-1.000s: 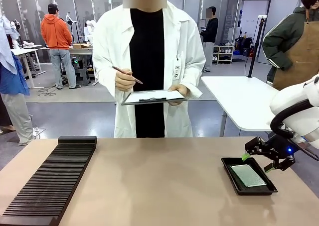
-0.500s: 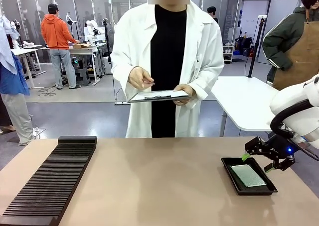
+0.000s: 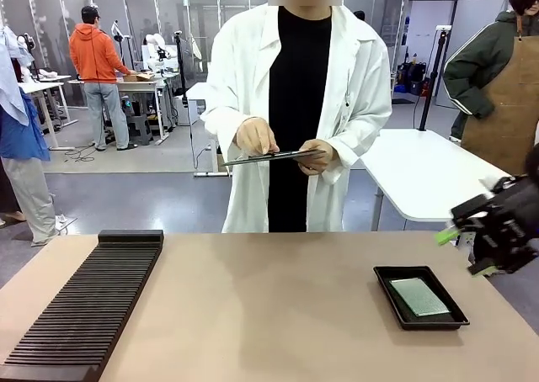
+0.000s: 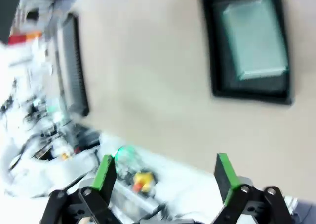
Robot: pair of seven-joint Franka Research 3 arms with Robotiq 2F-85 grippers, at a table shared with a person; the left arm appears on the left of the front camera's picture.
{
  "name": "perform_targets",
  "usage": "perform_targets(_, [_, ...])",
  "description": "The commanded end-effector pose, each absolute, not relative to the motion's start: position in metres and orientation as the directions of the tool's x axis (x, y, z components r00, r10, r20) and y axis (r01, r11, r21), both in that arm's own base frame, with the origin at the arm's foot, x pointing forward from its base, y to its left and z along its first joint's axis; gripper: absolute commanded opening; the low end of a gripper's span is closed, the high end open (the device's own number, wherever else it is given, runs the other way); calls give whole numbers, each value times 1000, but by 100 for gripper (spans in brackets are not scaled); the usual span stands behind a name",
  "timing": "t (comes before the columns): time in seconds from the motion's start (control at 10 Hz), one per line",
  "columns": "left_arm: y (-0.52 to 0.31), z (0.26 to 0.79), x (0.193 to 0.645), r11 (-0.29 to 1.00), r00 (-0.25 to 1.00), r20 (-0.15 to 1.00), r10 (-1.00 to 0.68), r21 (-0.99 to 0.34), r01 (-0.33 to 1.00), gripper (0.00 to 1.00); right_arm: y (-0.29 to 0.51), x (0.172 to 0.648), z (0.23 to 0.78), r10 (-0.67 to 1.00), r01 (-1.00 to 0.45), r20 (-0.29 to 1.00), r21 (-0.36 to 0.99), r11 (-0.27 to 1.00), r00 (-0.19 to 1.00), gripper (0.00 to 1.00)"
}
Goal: Inspect the PCB.
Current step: Place the Blank PCB in the ESD tray.
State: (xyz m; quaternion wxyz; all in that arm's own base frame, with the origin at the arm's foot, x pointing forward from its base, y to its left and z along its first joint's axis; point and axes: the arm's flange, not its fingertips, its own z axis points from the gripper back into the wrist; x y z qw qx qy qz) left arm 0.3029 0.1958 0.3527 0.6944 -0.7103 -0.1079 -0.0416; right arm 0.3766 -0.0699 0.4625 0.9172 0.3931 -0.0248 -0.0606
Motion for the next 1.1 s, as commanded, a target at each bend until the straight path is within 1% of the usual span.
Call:
perform_targets(0.0, [195,358,303,-6,975,203,94,-979,204,100,-115,363,470,-92,125,-88,816,564,992,100])
perform_targets(0.1, [195,358,303,-6,975,203,94,-979,204,100,-133,343,461,-47,118,-109,881,458,993,100])
perform_targets(0.3, [195,358,303,-6,975,203,94,-979,204,100,-167,307,437,42,84,-101,949,304,994,100])
perform_targets(0.4, [195,358,303,-6,975,203,94,-979,204,100,-172,301,431,62,63,-82,963,263,995,100])
perform_targets(0.5, [195,358,303,-6,975,203,94,-979,204,100,-175,293,418,63,44,-61,971,235,996,100])
perform_targets(0.7, [195,358,303,-6,975,203,94,-979,204,100,-171,296,405,36,-21,14,985,173,999,100])
perform_targets(0.8, [195,358,303,-6,975,203,94,-979,204,100,-174,286,415,52,54,-68,971,233,996,100])
perform_targets(1.0, [195,358,303,-6,975,203,94,-979,204,100,-174,286,415,52,54,-68,971,233,996,100])
